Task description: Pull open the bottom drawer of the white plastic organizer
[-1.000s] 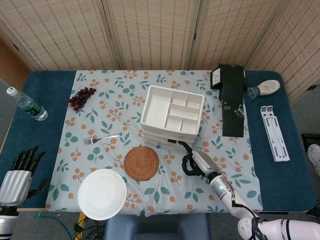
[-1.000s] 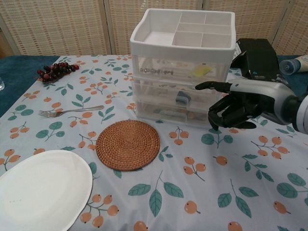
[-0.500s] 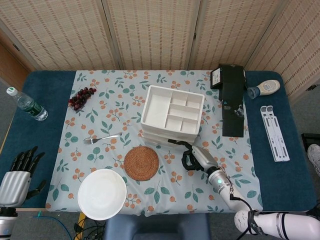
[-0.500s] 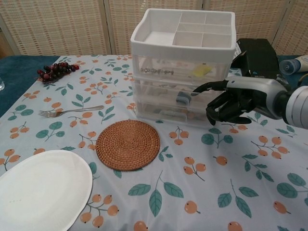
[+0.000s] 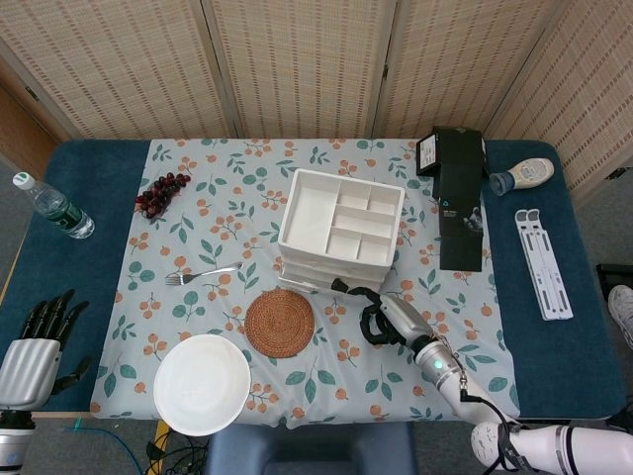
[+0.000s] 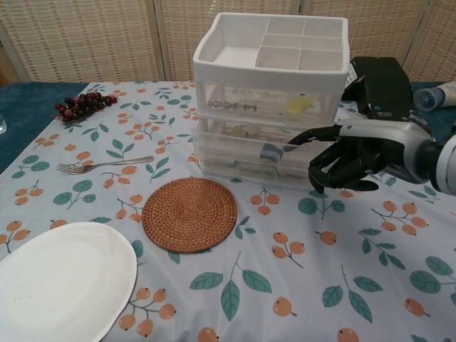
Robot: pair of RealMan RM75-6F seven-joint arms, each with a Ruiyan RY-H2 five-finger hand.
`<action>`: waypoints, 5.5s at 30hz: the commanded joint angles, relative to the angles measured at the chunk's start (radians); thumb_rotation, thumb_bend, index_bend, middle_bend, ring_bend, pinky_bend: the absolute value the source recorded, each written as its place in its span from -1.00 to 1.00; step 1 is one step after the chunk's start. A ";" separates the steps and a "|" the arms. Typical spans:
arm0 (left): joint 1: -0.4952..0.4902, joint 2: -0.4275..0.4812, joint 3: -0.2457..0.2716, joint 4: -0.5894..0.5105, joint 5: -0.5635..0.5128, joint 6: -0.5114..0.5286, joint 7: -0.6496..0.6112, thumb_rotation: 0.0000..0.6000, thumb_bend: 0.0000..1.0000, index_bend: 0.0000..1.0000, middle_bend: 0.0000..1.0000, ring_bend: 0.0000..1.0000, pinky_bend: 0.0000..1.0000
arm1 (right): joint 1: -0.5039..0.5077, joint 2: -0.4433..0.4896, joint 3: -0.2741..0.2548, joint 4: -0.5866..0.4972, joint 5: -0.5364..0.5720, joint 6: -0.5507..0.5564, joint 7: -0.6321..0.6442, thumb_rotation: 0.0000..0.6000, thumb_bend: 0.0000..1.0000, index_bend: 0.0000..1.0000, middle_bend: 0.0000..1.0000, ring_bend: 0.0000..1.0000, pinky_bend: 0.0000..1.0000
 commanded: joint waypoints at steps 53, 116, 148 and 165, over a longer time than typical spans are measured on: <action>0.005 0.004 0.001 -0.002 0.010 0.012 -0.006 1.00 -0.41 -0.77 -1.00 -0.96 -0.89 | -0.107 0.179 -0.130 -0.219 -0.330 0.065 0.061 1.00 0.04 -1.00 0.28 0.68 0.79; 0.030 0.009 0.004 0.006 0.015 0.041 -0.021 1.00 -0.41 -0.77 -1.00 -0.96 -0.89 | 0.280 0.081 -0.103 0.088 -0.346 -0.025 -0.803 1.00 -0.47 -0.44 0.86 1.00 1.00; 0.037 0.009 0.004 0.014 0.005 0.038 -0.021 1.00 -0.41 -0.77 -1.00 -0.96 -0.89 | 0.343 -0.054 -0.129 0.210 -0.235 -0.016 -0.834 1.00 -0.44 -0.15 0.86 1.00 1.00; 0.040 0.007 0.005 0.023 0.003 0.038 -0.029 1.00 -0.41 -0.77 -1.00 -0.96 -0.89 | 0.360 -0.087 -0.141 0.231 -0.210 0.006 -0.856 1.00 -0.42 -0.09 0.86 1.00 1.00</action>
